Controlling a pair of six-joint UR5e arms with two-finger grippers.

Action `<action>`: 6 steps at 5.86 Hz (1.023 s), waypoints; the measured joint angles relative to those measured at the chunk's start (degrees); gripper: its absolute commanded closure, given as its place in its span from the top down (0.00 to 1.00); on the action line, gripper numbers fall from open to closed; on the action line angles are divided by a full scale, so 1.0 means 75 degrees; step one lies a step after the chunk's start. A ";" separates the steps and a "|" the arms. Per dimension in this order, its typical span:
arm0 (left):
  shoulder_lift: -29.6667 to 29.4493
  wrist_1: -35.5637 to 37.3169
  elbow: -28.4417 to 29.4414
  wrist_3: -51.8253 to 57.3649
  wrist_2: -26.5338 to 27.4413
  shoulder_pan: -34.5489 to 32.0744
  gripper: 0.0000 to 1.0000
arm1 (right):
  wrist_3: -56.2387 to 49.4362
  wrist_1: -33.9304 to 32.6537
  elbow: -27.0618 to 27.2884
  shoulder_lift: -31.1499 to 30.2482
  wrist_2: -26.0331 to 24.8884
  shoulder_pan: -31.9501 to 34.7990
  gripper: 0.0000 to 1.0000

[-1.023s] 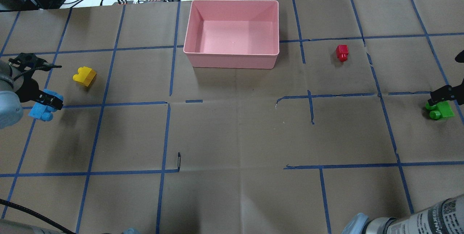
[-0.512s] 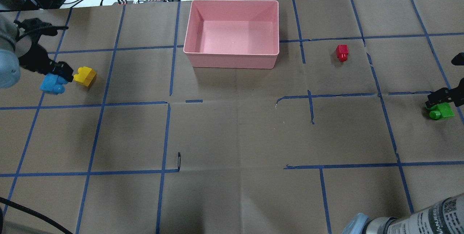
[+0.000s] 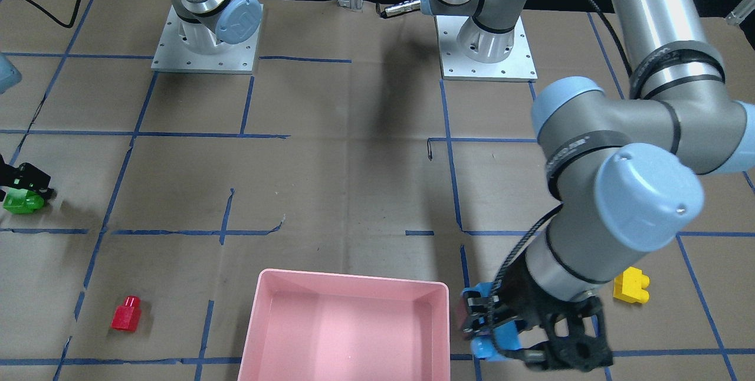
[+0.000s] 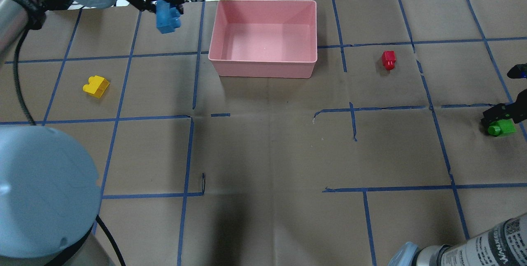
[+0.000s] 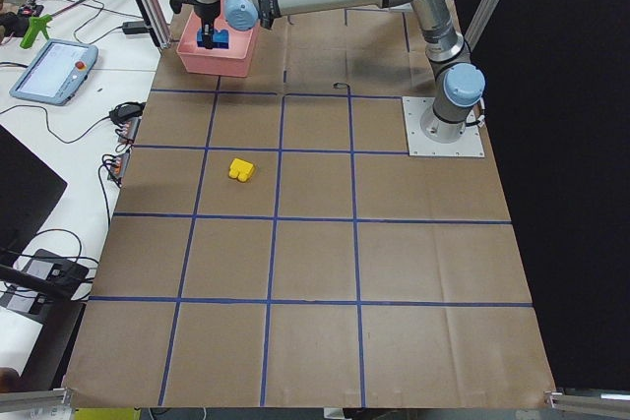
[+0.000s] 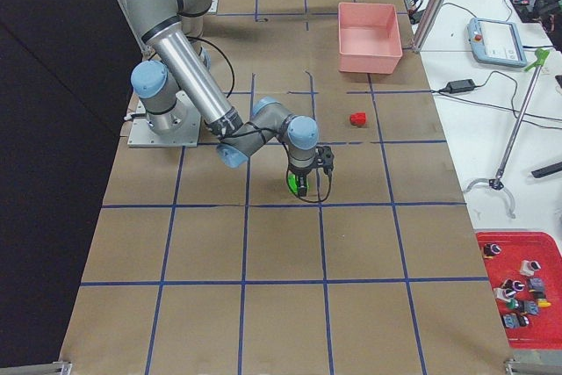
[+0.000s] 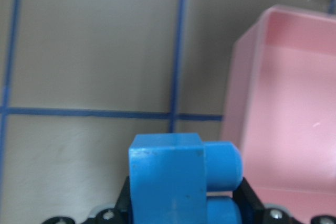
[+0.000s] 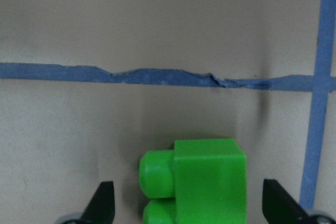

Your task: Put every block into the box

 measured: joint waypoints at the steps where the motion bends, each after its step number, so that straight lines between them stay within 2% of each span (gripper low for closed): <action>1: -0.0643 0.0031 0.0735 -0.0436 -0.0033 -0.0507 0.12 | -0.0062 0.0001 0.0003 0.0013 0.0004 0.0000 1.00; 2: -0.1174 0.0194 0.1108 -0.0783 0.0020 -0.0918 0.13 | -0.0246 0.0006 0.0004 0.0019 0.0010 0.0000 0.88; 3: -0.1543 0.0443 0.1159 -0.0985 0.0249 -0.1215 0.19 | -0.0425 0.0010 0.0008 0.0022 0.0002 0.0000 0.54; 4: -0.1669 0.0592 0.1057 -0.1000 0.0563 -0.1361 0.57 | -0.0485 0.0020 0.0010 0.0023 -0.0021 -0.0003 0.21; 5: -0.1642 0.0682 0.0873 -0.0923 0.0732 -0.1398 0.99 | -0.0475 0.0040 0.0000 0.0024 -0.0228 -0.0008 0.05; 6: -0.1619 0.0906 0.0752 -0.0933 0.0762 -0.1395 1.00 | -0.0417 0.0124 -0.0047 0.0001 -0.0525 -0.0011 0.03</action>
